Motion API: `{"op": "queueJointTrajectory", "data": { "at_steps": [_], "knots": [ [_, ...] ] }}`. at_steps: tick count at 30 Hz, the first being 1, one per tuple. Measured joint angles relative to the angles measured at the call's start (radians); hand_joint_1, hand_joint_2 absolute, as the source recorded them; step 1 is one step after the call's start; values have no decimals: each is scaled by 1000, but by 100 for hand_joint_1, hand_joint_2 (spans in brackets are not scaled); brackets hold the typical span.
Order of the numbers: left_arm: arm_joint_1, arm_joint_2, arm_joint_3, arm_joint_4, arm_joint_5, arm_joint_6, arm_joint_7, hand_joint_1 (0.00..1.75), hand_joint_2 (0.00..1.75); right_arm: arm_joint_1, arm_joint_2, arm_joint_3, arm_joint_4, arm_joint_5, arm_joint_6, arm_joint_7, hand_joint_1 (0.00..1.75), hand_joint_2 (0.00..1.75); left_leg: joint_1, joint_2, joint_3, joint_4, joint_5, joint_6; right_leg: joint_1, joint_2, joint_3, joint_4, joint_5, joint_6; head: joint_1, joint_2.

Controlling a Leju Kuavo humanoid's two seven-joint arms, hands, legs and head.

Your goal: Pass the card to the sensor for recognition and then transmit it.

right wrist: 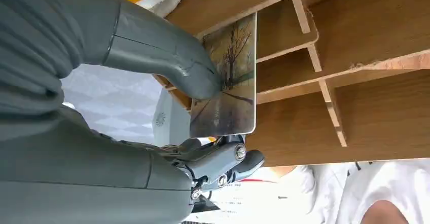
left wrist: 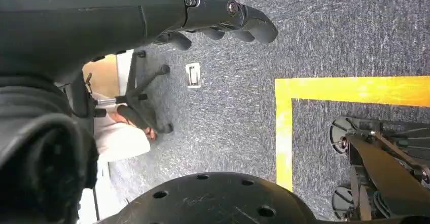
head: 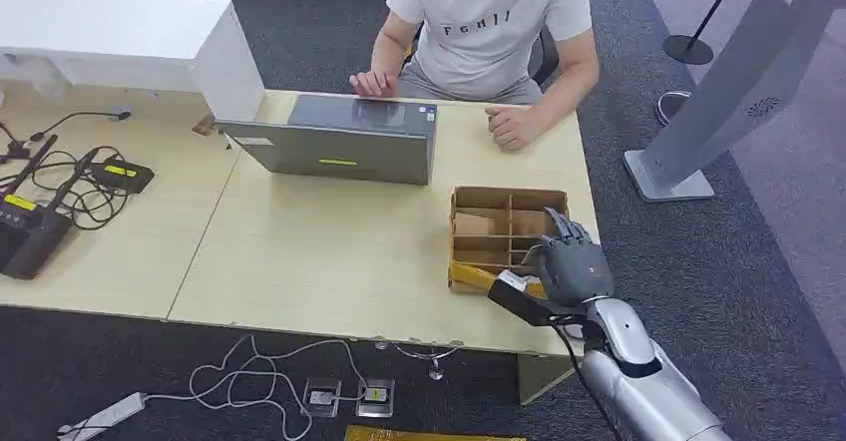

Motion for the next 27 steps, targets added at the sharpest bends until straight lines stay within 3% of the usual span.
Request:
{"op": "queueJointTrajectory", "data": {
  "at_steps": [4,8,18,27],
  "knots": [
    [0,1,0,0,0,-7,0,0,0,-2,1,-8,-1,-1,-15,-20,175,175,0,0,0,0,0,0,0,0,0,0,0,0,0,0],
    [0,4,0,0,-8,-10,-2,0,0,-30,2,-29,-31,23,-83,-56,175,175,0,0,0,0,0,0,0,1,0,0,1,0,0,0],
    [0,12,0,0,-34,-35,-29,0,0,-251,8,-153,-164,83,-169,-220,175,175,0,0,0,0,2,-1,0,1,0,1,1,-1,0,0],
    [0,13,-1,0,-42,-29,-32,0,0,-305,38,-193,-165,109,-216,-248,175,175,0,0,0,0,2,-1,0,0,0,1,1,-1,0,0]
  ]
}}
